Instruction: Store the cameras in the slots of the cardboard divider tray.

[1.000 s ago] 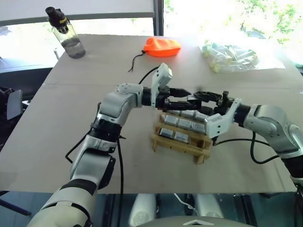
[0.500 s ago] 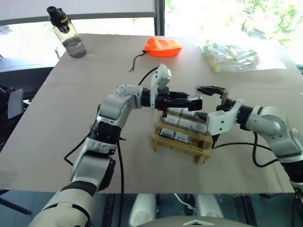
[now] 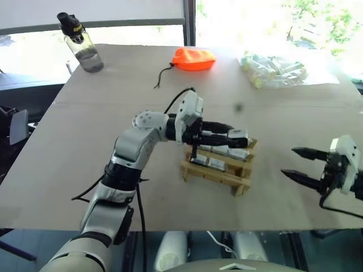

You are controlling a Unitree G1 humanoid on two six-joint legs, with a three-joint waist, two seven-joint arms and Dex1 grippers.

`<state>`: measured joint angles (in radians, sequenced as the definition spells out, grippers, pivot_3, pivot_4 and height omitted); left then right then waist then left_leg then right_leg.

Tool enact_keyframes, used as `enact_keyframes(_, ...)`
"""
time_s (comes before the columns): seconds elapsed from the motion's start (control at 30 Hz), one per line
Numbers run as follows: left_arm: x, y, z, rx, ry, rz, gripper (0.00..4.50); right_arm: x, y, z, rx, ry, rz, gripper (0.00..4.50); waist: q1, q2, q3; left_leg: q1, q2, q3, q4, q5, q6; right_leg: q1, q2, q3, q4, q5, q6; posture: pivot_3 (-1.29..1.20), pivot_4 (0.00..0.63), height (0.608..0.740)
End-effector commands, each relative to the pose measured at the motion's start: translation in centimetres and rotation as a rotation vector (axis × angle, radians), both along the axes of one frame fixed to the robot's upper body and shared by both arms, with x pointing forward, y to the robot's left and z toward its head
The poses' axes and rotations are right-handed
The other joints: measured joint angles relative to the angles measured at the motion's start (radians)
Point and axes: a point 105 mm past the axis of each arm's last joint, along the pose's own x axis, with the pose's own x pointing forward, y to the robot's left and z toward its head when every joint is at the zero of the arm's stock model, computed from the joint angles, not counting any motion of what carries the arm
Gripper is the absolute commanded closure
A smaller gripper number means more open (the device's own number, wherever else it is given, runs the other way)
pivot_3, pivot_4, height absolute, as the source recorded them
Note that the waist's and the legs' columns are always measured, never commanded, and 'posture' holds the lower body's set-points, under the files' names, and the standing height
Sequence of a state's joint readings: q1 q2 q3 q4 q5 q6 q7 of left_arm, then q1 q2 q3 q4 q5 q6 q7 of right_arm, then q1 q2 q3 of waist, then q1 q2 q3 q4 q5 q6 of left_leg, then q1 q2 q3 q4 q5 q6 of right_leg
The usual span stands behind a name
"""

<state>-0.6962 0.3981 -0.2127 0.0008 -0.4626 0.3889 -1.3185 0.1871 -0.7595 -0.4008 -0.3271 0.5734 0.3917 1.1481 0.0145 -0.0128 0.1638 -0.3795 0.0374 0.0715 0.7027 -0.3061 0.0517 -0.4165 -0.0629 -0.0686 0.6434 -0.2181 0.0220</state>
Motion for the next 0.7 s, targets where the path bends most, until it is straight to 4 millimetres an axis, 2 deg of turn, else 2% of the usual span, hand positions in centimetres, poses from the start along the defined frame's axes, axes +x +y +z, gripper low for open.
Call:
enact_keyframes(0.03,-0.8,-0.6,0.2,-0.001,-0.071,-0.027,3.82,-1.9,-0.3,-1.0,0.007,-0.027,0.042,0.19,0.0,0.0,0.0,0.0,0.0,0.0,0.0,0.0,0.0,0.0,0.0,0.0,0.0,0.0,0.0,0.0,0.15,0.726)
enact_keyframes(0.17,-1.1,-1.0,-0.5,0.012,-0.061,-0.034,3.82,-2.5,-0.9,-2.4,0.01,-0.034,0.006,0.19,-0.001,0.0,0.0,0.001,0.0,0.0,0.0,0.002,-0.003,0.001,0.0,0.001,0.0,0.0,0.0,0.0,0.15,0.726)
enact_keyframes(0.23,-1.1,-1.1,-1.0,0.034,-0.059,-0.034,3.82,-2.5,-1.2,-3.3,0.033,0.037,-0.026,0.19,-0.001,0.0,0.0,0.001,0.0,0.001,0.0,0.002,-0.003,0.001,0.0,0.001,0.0,0.0,0.0,0.0,0.15,0.726)
enact_keyframes(0.33,-1.2,-1.1,-1.7,0.052,-0.057,-0.032,3.82,-3.3,-1.1,-3.6,0.035,-0.008,0.002,0.19,0.001,0.0,0.0,0.001,0.0,0.0,0.0,0.002,-0.003,0.001,0.0,0.001,0.0,0.0,0.0,0.0,0.15,0.726)
enact_keyframes(0.43,-1.4,-1.1,-1.9,0.054,-0.05,-0.037,3.82,-3.8,-0.4,-1.8,0.197,-0.123,0.052,0.19,0.001,0.0,0.0,0.0,0.0,-0.001,0.0,0.002,-0.003,0.001,0.001,0.002,0.0,0.0,0.0,0.0,0.15,0.726)
enact_keyframes(0.5,-1.4,-1.0,-2.0,0.055,-0.05,-0.037,3.82,-4.4,-0.3,-1.1,0.244,-0.176,0.099,0.19,0.001,0.0,0.0,0.0,0.001,-0.001,0.0,0.002,-0.003,0.001,0.001,0.002,0.0,0.0,0.0,0.0,0.15,0.726)
enact_keyframes(0.57,-1.4,-1.0,-2.0,0.058,-0.053,-0.036,3.82,-4.8,-0.4,-0.8,0.259,-0.222,0.121,0.19,0.001,0.0,0.0,0.001,0.0,0.0,0.0,0.002,-0.003,0.001,0.0,0.001,0.0,0.0,0.0,0.0,0.15,0.726)
enact_keyframes(0.7,-1.4,-1.0,-2.3,0.07,-0.062,-0.035,3.82,-5.7,-0.3,-1.3,0.259,-0.208,0.194,0.19,0.002,0.0,0.0,0.001,0.0,0.0,0.0,0.001,-0.002,0.001,0.0,0.001,0.0,0.0,0.0,0.0,0.15,0.726)
